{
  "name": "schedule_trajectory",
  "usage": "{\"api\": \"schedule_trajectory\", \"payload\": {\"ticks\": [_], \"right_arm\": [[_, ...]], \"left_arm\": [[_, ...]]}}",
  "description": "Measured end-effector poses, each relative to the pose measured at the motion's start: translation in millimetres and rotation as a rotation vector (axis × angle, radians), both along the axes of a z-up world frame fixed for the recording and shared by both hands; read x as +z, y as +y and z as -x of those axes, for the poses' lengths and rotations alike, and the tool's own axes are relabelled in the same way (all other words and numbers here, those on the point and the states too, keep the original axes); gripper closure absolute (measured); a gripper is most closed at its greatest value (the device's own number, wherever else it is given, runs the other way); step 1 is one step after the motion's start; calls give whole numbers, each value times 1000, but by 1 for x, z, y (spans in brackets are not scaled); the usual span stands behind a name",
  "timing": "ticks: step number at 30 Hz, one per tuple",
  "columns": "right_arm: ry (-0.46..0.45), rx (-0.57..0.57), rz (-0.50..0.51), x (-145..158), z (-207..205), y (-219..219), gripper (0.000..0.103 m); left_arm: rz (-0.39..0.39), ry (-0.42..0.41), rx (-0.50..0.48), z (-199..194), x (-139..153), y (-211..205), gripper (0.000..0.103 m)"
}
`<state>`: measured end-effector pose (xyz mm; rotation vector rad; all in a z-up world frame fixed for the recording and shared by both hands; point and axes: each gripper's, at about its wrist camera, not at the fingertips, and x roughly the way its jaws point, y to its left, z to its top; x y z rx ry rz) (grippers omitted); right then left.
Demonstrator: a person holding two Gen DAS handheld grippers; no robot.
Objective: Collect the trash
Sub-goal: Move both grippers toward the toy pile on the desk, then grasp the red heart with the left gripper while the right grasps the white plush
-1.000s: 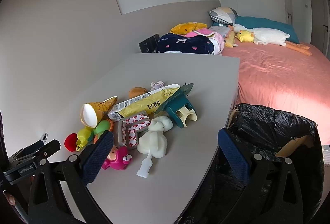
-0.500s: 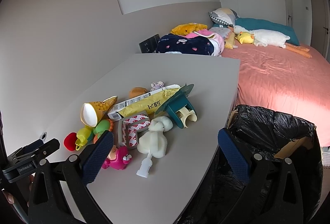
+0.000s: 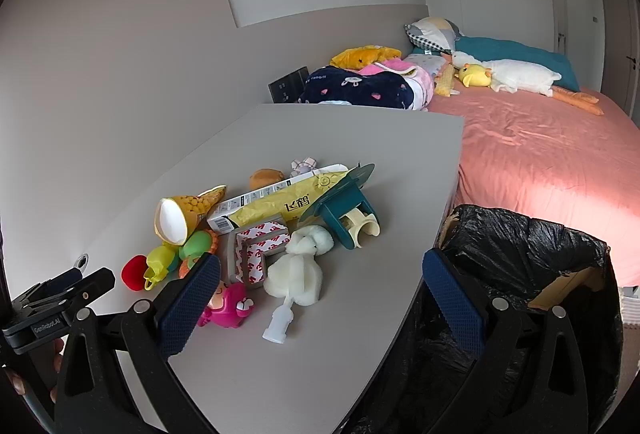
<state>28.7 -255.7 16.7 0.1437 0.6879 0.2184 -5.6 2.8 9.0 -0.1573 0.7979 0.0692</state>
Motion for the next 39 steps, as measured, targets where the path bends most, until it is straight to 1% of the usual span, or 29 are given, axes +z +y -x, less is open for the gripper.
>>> {"api": "schedule_trajectory", "payload": {"ticks": [6, 11, 17, 25, 29, 33, 37, 39], "right_arm": [[3, -4, 5, 0, -1, -1, 2], [3, -5, 6, -1, -1, -1, 2], [6, -5, 9, -1, -1, -1, 2], [15, -4, 16, -4, -2, 0, 2], [37, 7, 32, -9, -6, 4, 2], [37, 14, 36, -13, -9, 8, 2], [65, 41, 27, -20, -15, 13, 2], [67, 56, 20, -23, -17, 16, 7]], "left_arm": [[9, -12, -20, 0, -1, -3, 6], [-43, -12, -31, 0, -2, -9, 6], [-17, -10, -36, -2, -3, -7, 6], [-30, 1, -17, -4, -7, -3, 6], [-64, 0, 18, -6, -10, 2, 6], [-53, 7, 19, -10, -15, 10, 6], [-61, 12, 19, -13, -18, 15, 7], [-59, 12, 21, -15, -19, 18, 7]]}}
